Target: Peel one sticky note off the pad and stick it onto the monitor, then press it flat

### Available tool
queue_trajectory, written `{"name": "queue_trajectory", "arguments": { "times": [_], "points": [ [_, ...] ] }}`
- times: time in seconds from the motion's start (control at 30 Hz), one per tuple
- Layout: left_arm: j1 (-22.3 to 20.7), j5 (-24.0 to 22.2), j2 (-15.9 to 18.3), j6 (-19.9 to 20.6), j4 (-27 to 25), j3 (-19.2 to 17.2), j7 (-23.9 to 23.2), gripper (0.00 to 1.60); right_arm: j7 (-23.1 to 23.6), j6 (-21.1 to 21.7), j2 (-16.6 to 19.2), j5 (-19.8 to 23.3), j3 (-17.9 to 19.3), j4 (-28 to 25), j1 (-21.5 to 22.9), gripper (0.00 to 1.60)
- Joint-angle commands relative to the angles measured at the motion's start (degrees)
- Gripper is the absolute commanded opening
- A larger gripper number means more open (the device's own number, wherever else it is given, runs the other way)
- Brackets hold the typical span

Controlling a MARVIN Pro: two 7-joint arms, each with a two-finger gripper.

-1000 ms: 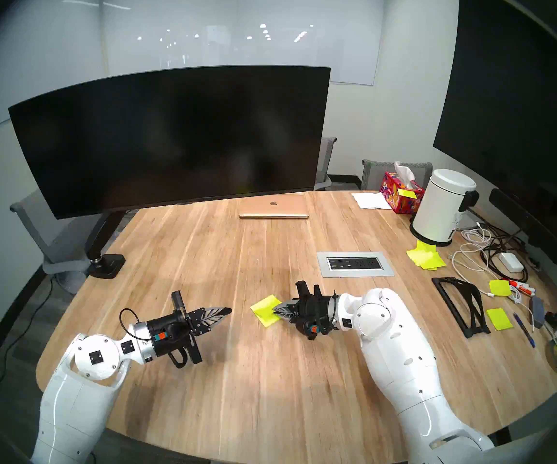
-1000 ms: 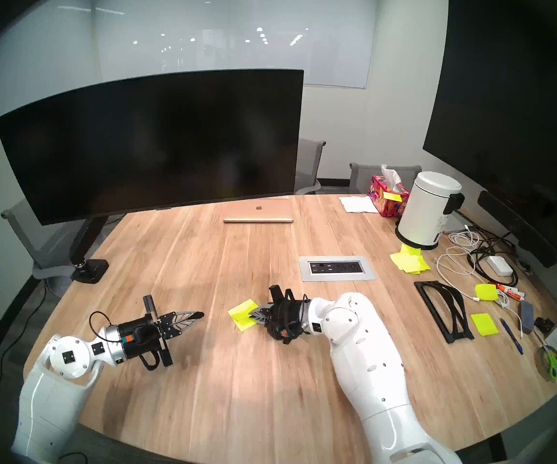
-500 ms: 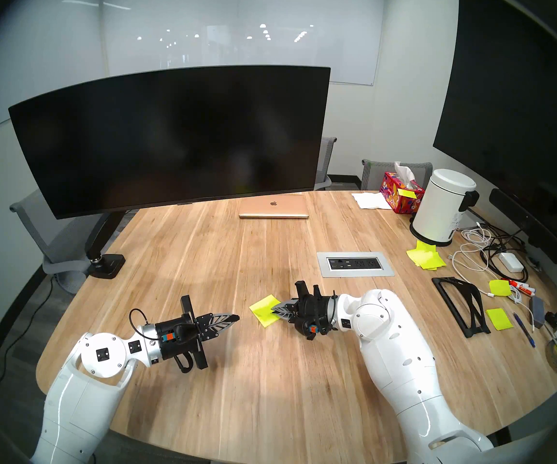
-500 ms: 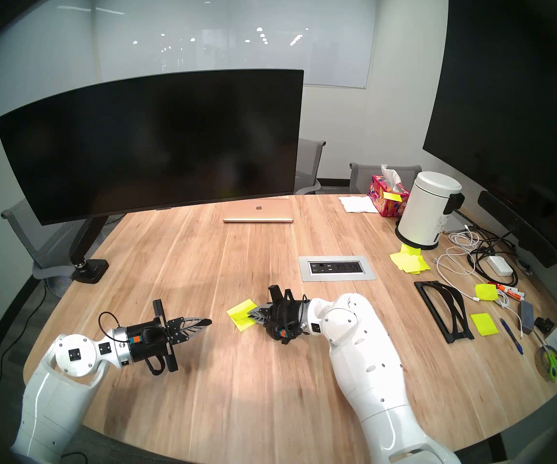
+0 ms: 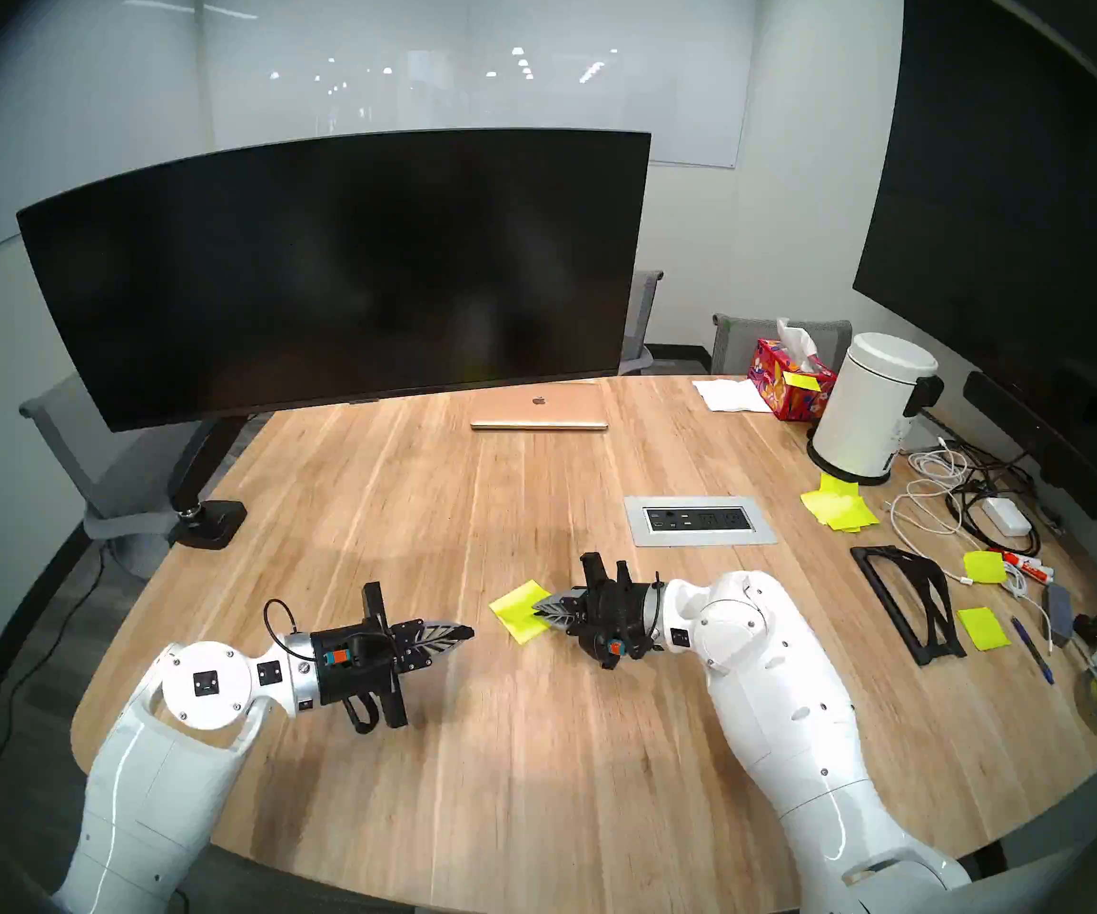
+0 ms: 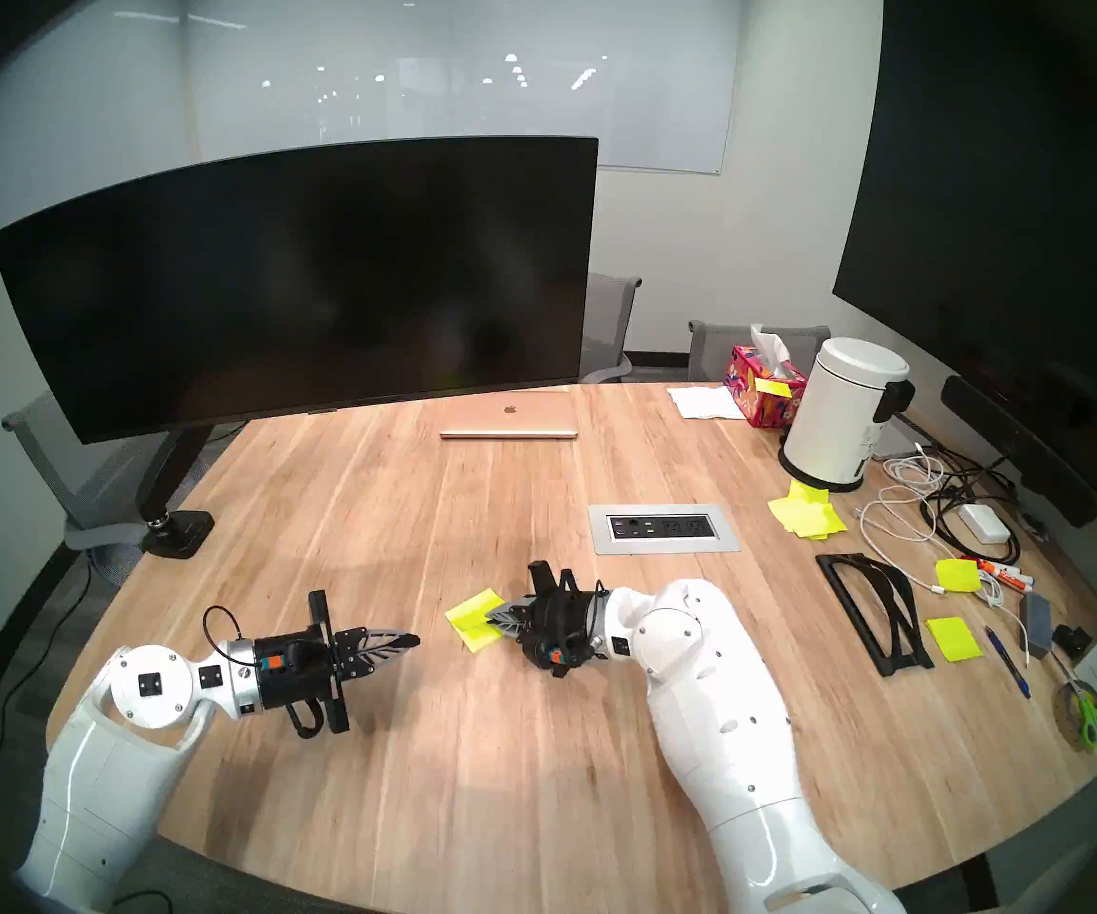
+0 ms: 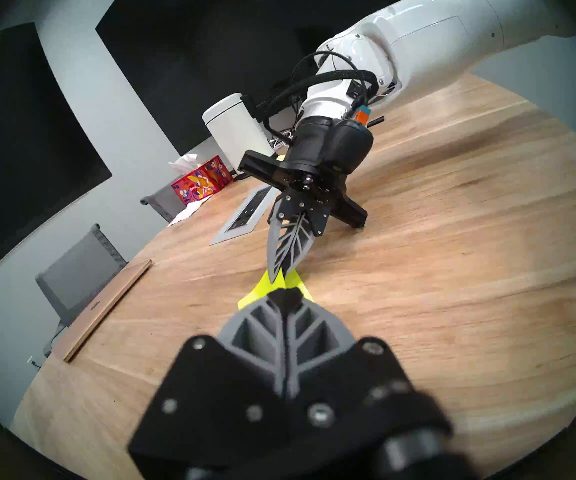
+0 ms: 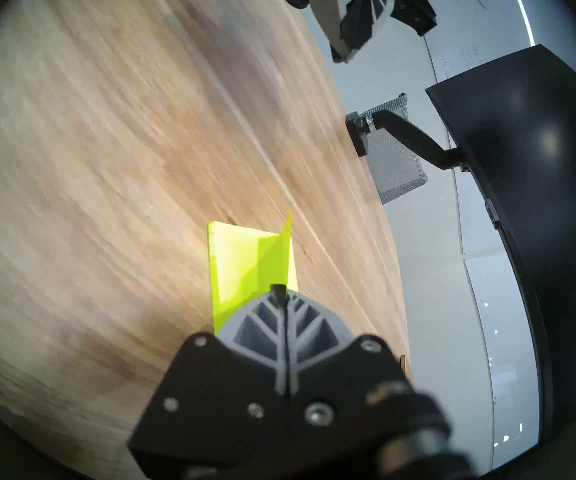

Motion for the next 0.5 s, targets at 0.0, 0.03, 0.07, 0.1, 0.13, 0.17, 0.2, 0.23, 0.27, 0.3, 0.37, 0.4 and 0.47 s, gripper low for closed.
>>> {"name": "queue_trajectory", "arguments": {
  "times": [0.0,0.03,0.07,0.1,0.13,0.17,0.2,0.23,0.27,0.3,0.37,0.4,0.47],
  "points": [
    [-1.48,1.39,-0.87,-0.18,0.44,0.99,0.92,0.0,-0.49,-0.19,-0.48,0.7,0.21,-0.32,0.3,0.0],
    [-1.54,1.59,-1.01,-0.18,0.54,1.16,1.0,0.0,-0.49,-0.19,-0.49,0.73,0.22,-0.3,0.3,0.0],
    [-1.54,1.59,-1.01,-0.18,0.54,1.16,1.0,0.0,-0.49,-0.19,-0.49,0.73,0.22,-0.3,0.3,0.0],
    [-1.63,1.7,-1.15,0.06,0.66,1.36,1.04,0.0,-0.47,-0.18,-0.52,0.8,0.25,-0.26,0.3,0.0],
    [-1.76,2.09,-1.38,0.23,0.86,1.68,1.25,0.0,-0.44,-0.16,-0.58,0.83,0.25,-0.2,0.29,0.0],
    [-1.8,2.29,-1.44,0.39,0.91,1.83,1.34,0.0,-0.44,-0.18,-0.6,0.82,0.24,-0.16,0.29,0.0],
    [-1.8,2.29,-1.44,0.39,0.91,1.83,1.34,0.0,-0.44,-0.18,-0.6,0.82,0.24,-0.16,0.29,0.0],
    [-1.85,2.49,-1.63,1.08,0.99,2.1,1.44,0.0,-0.45,-0.2,-0.65,0.82,0.22,-0.15,0.26,0.0],
    [-1.85,2.49,-1.63,1.08,0.99,2.1,1.44,0.0,-0.45,-0.2,-0.65,0.82,0.22,-0.15,0.26,0.0],
    [-1.9,2.83,-1.72,1.14,1.09,2.27,1.59,0.0,-0.47,-0.24,-0.68,0.85,0.21,-0.19,0.24,0.0],
    [-2.04,3.13,-1.85,1.46,1.29,2.54,1.77,0.0,-0.42,-0.28,-0.75,0.94,0.21,-0.32,0.2,0.0],
    [-2.11,3.17,-1.91,1.66,1.35,2.61,1.8,0.0,-0.39,-0.27,-0.77,0.97,0.21,-0.34,0.19,0.0],
    [-2.22,3.27,-1.93,1.69,1.45,2.71,1.84,0.0,-0.33,-0.28,-0.79,1.06,0.23,-0.34,0.2,0.0]
  ]
}}
